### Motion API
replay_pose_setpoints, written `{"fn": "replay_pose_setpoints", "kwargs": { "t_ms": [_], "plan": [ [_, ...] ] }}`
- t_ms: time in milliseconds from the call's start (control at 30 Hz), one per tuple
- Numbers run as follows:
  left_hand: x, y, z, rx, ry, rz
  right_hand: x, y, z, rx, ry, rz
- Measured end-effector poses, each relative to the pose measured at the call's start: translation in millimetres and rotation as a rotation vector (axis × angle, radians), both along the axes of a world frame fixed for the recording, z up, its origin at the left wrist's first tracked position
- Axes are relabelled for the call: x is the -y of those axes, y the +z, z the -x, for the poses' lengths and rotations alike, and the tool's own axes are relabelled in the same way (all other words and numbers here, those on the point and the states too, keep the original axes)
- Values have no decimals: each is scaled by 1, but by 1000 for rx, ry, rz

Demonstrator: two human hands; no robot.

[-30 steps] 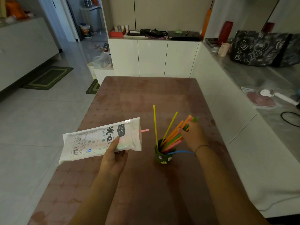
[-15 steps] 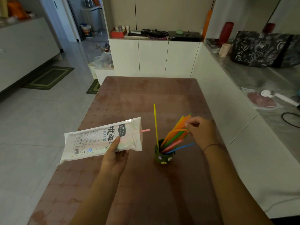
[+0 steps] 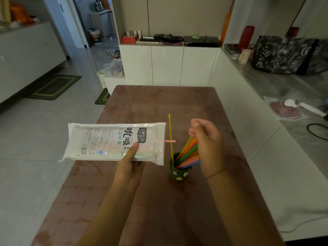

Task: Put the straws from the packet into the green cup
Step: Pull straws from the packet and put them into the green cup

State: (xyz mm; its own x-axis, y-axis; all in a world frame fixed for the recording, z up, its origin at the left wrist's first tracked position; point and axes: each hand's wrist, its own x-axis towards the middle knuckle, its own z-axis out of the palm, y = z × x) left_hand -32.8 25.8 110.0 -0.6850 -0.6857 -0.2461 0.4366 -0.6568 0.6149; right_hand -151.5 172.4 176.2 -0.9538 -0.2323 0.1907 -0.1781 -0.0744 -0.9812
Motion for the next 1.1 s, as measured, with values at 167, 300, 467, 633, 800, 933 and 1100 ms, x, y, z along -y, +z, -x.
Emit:
{"fn": "replay_pose_setpoints", "kwargs": {
  "t_ms": [167, 300, 467, 633, 800, 933, 1100],
  "plan": [
    [-6, 16, -2, 83, -22, 228, 34, -25, -22, 672, 238, 308],
    [-10, 22, -6, 145, -34, 438, 40, -43, -19, 987, 358, 476],
    [-16, 29, -12, 212, -34, 561, 40, -58, -14, 1103, 383, 567],
    [-15, 32, -14, 227, -14, 618, 40, -63, -14, 1107, 362, 558],
    [-13, 28, -14, 217, -13, 668, 40, -65, -13, 1085, 367, 520],
    [-12, 22, -13, 217, -6, 639, 41, -62, -15, 1060, 348, 480],
    [-5, 12, -13, 188, 30, 459, 41, -59, -18, 965, 359, 451]
  ]
}}
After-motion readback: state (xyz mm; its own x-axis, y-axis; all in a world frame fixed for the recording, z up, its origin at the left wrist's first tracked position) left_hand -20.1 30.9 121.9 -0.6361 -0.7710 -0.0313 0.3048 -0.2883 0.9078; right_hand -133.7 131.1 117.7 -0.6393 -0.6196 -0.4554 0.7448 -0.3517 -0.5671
